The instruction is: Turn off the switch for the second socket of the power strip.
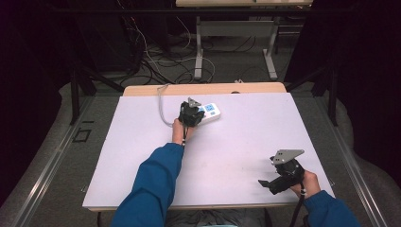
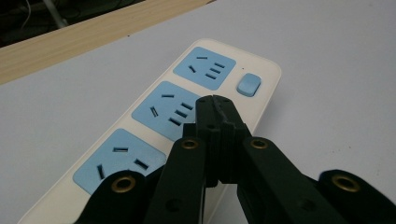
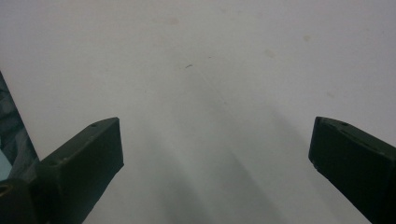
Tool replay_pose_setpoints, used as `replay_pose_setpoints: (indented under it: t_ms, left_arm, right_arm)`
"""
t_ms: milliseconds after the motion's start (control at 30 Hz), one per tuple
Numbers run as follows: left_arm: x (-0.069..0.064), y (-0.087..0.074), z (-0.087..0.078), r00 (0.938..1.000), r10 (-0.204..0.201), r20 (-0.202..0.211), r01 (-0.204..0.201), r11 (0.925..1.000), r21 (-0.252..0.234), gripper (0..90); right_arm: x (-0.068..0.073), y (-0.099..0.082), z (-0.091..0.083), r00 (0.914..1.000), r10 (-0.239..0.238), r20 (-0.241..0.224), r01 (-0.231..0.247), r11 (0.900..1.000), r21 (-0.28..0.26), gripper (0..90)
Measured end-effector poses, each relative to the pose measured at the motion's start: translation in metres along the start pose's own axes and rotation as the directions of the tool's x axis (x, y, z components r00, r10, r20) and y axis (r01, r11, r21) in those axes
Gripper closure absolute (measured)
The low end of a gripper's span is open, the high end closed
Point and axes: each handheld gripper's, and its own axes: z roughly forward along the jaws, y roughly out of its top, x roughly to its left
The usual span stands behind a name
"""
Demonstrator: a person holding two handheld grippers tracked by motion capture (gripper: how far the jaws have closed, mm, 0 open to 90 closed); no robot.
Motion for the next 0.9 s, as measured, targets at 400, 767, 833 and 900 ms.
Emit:
replay_pose_setpoints:
  t_ms: [400, 767, 833, 900]
  left_arm:
    - [-0.0037, 0.0004, 0.0007, 0.9998, 0.005, -0.021, -0.005, 0.9999, 0.009, 90.0]
    - [-0.0042, 0.0005, 0.0006, 0.9998, 0.007, -0.021, -0.007, 0.9999, 0.014, 90.0]
    - [-0.0042, 0.0006, 0.0006, 0.9998, 0.007, -0.021, -0.006, 0.9999, 0.015, 90.0]
    - [-0.0041, 0.0006, 0.0006, 0.9998, 0.009, -0.020, -0.008, 0.9998, 0.016, 90.0]
  right_arm:
    - [0.0001, -0.0001, 0.0005, 1.0000, -0.001, 0.009, 0.001, 1.0000, -0.001, 2.4]
    - [-0.0006, 0.0000, 0.0005, 0.9999, -0.009, 0.009, 0.009, 1.0000, 0.001, 2.4]
    - [-0.0006, -0.0001, 0.0006, 0.9999, -0.009, 0.009, 0.009, 1.0000, -0.001, 2.4]
    - [-0.0003, -0.0002, 0.0008, 0.9999, -0.005, 0.010, 0.005, 1.0000, -0.003, 2.4]
